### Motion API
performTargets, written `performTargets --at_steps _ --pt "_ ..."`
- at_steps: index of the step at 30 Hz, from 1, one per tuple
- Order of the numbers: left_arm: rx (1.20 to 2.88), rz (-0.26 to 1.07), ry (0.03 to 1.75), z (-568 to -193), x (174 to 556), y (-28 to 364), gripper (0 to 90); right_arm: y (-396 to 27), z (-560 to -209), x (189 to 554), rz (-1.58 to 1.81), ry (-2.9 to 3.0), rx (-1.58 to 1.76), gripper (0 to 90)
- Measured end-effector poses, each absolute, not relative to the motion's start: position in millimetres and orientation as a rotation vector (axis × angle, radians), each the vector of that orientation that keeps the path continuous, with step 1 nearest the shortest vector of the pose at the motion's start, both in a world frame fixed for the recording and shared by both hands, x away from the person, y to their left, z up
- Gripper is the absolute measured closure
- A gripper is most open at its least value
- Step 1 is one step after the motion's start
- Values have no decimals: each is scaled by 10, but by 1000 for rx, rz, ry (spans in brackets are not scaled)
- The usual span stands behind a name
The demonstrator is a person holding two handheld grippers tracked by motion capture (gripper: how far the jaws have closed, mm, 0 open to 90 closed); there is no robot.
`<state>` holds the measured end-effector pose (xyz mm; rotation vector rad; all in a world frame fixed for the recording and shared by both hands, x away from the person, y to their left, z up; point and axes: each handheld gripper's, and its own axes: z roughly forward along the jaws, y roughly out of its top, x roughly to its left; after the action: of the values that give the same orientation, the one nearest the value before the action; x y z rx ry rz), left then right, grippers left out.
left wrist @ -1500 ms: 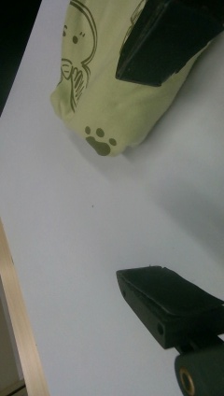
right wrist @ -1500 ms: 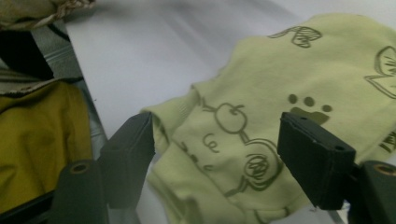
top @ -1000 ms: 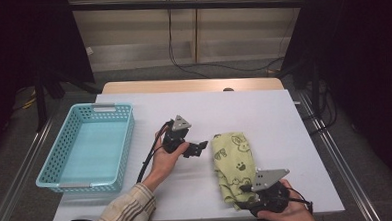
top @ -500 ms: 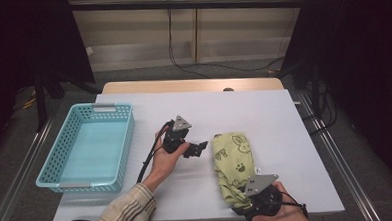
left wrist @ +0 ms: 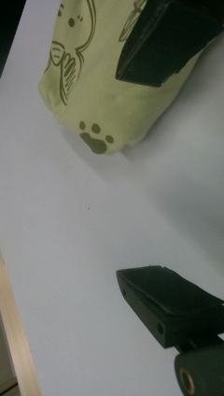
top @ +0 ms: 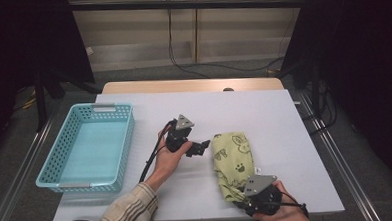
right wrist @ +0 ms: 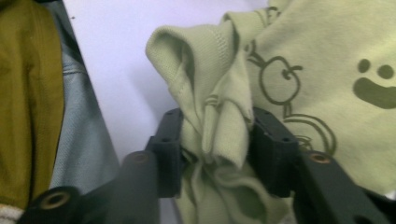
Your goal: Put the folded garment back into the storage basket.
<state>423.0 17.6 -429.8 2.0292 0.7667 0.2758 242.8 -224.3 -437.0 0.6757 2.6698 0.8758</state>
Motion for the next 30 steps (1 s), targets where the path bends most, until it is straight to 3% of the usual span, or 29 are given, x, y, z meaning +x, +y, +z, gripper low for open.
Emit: performTargets --at_steps 6,19,23,30 --pt "2034 215 781 -4299 4306 44 55 -2269 -4364 2460 900 2671 709 659" --pt "2046 167 801 -4324 4438 -259 57 -2288 -4366 2462 927 2673 734 659" --pt "2045 142 824 -4341 4452 -271 138 -2287 -4366 2460 932 2674 736 658" --pt "2081 109 841 -4434 4434 -315 183 -2289 -4366 2467 918 2672 721 658"
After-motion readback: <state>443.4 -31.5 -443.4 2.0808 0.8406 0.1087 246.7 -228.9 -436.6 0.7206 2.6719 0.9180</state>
